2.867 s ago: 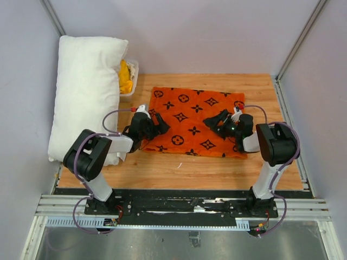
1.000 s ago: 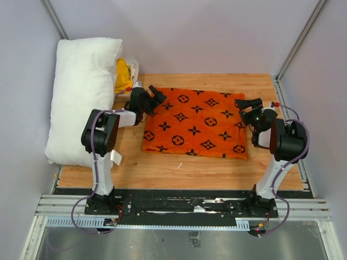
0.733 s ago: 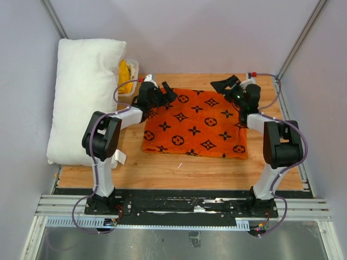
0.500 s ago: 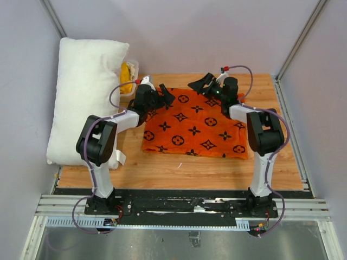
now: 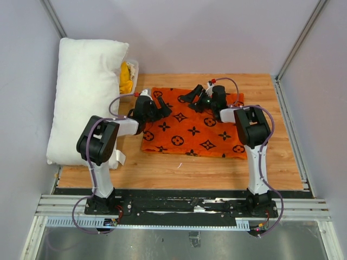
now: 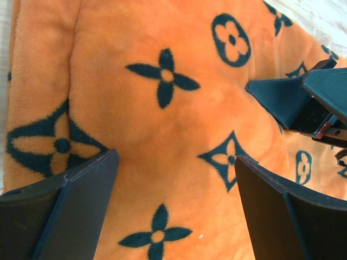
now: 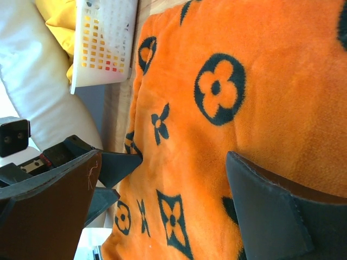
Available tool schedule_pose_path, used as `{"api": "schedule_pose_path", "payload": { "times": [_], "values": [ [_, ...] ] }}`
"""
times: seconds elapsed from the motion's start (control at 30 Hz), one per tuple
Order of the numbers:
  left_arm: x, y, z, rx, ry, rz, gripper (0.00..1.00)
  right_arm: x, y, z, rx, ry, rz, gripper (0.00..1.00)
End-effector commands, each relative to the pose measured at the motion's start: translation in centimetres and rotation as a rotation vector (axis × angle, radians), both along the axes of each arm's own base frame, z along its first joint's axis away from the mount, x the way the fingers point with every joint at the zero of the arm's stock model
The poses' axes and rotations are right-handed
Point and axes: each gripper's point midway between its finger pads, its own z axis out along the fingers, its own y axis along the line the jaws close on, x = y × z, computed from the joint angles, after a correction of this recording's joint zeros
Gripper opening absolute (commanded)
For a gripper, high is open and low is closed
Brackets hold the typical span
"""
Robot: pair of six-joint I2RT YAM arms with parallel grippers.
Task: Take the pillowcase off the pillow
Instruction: Fold the pillowcase at the center of the board.
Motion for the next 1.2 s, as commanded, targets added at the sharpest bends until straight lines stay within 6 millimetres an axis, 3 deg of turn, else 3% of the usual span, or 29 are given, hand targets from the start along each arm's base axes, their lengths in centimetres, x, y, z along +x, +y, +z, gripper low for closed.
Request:
{"api": "schedule_pose_path", "payload": {
  "times": [0.0, 0.23, 0.43, 0.57, 0.73, 0.8, 0.9, 0.97, 1.03, 1.17],
  "values": [
    [-0.6, 1.1, -2.2, 0.024, 0.046, 0.053, 0.93, 0.4, -2.6, -2.4, -0.001, 0.059, -0.033, 0.98],
    [-2.6, 3.0, -5.2, 0.097, 0.131, 0.107, 0.93, 0.8, -9.6, -3.1, -0.003, 0.072, -0.151, 0.99],
    [-3.8, 4.3, -6.3, 0.127, 0.168, 0.141, 0.93, 1.3, -15.2, -1.0, 0.024, 0.032, -0.23, 0.99],
    [-3.1, 5.2, -4.5, 0.165, 0.128, 0.175, 0.93, 1.2, -17.6, 2.3, 0.052, -0.032, -0.252, 0.99],
    [-1.2, 4.4, 2.1, 0.16, -0.031, 0.145, 0.94, -0.1, -17.6, 6.8, 0.016, -0.124, -0.253, 0.99],
    [-0.7, 2.6, 5.0, 0.137, -0.109, 0.081, 0.95, -1.0, -17.0, 8.8, -0.006, -0.167, -0.247, 0.99],
    [-0.1, -1.3, 7.9, 0.095, -0.18, -0.058, 0.95, -2.2, -15.6, 9.5, -0.039, -0.183, -0.228, 0.98],
    [0.1, -4.0, 8.7, 0.033, -0.205, -0.15, 0.95, -2.9, -14.5, 9.3, -0.046, -0.173, -0.209, 0.99],
    [0.5, -6.0, 8.2, -0.042, -0.19, -0.217, 0.95, -3.2, -13.6, 8.5, -0.043, -0.158, -0.192, 0.99],
    [1.2, -8.3, 6.9, -0.137, -0.168, -0.277, 0.95, -3.8, -11.9, 5.6, -0.002, -0.099, -0.159, 0.98]
  ]
}}
